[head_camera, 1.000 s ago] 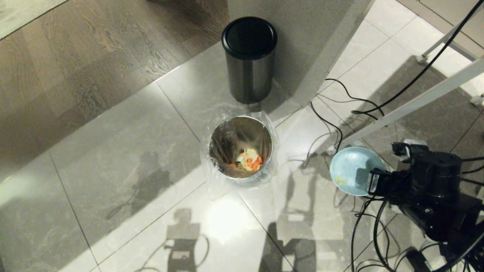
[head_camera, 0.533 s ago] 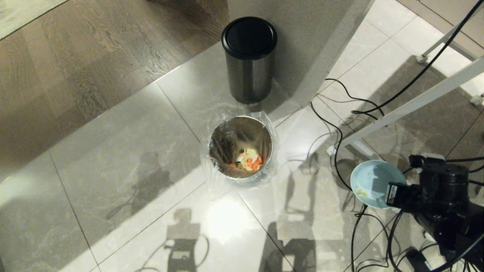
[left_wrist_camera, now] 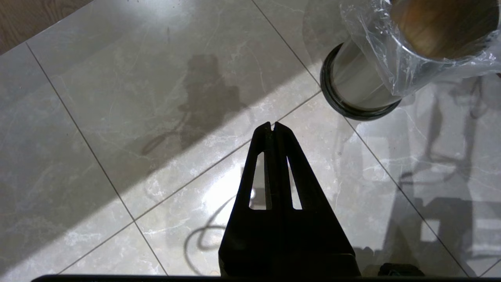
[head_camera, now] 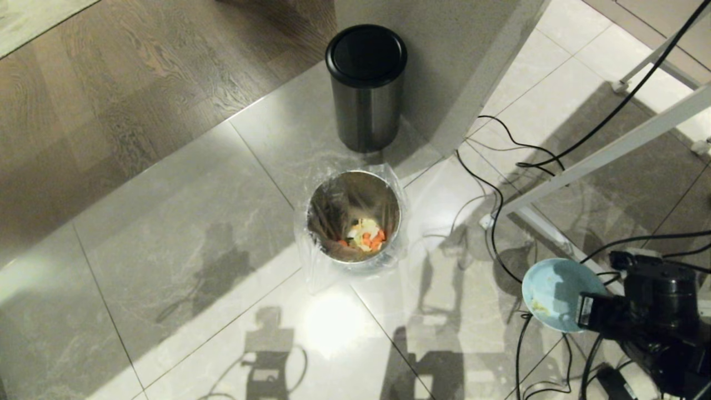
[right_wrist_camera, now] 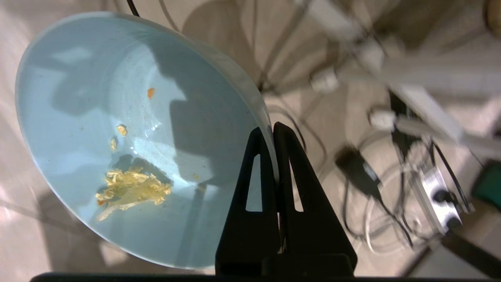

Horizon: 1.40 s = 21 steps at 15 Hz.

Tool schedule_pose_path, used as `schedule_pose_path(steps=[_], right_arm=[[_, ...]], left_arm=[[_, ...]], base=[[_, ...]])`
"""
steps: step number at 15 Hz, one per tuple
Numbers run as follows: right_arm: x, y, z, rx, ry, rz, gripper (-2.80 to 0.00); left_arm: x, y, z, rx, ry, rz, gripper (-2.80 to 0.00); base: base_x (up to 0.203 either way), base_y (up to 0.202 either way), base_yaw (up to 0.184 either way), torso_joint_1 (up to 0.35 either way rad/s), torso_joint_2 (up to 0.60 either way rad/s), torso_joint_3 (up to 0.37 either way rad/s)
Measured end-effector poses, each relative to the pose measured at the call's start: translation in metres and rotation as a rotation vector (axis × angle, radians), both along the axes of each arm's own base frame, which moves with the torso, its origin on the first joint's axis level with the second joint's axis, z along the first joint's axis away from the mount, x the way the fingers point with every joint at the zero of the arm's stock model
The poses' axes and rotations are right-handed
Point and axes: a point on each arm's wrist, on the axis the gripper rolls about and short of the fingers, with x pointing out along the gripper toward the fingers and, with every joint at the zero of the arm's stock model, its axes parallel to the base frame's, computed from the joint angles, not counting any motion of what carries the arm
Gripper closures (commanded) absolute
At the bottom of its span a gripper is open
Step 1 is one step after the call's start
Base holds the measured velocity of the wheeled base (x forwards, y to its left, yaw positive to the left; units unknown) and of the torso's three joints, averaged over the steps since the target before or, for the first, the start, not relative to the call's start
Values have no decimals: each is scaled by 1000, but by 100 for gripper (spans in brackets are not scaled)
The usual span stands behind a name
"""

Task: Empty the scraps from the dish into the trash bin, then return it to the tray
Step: Put the bowl back to the table

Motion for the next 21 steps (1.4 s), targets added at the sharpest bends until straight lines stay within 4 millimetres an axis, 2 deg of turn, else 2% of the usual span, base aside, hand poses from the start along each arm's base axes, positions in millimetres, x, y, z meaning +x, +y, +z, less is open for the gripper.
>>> schedule_pose_path(steps=[4,8,16,21], right_arm=[[-37,-6,-14,9,96,-9,0],[-58,-10,-19,21,207,-32,0],[-111,-16,-13,-23,418,45,0],[-140,-20,0,-33,360,181,0]], left_arm=[[0,0,0,0,0,0,0],[0,0,0,0,0,0,0],[0,0,0,0,0,0,0],[0,0,0,0,0,0,0]], base=[[0,0,0,0,0,0],[0,0,0,0,0,0],[0,0,0,0,0,0],[0,0,0,0,0,0]])
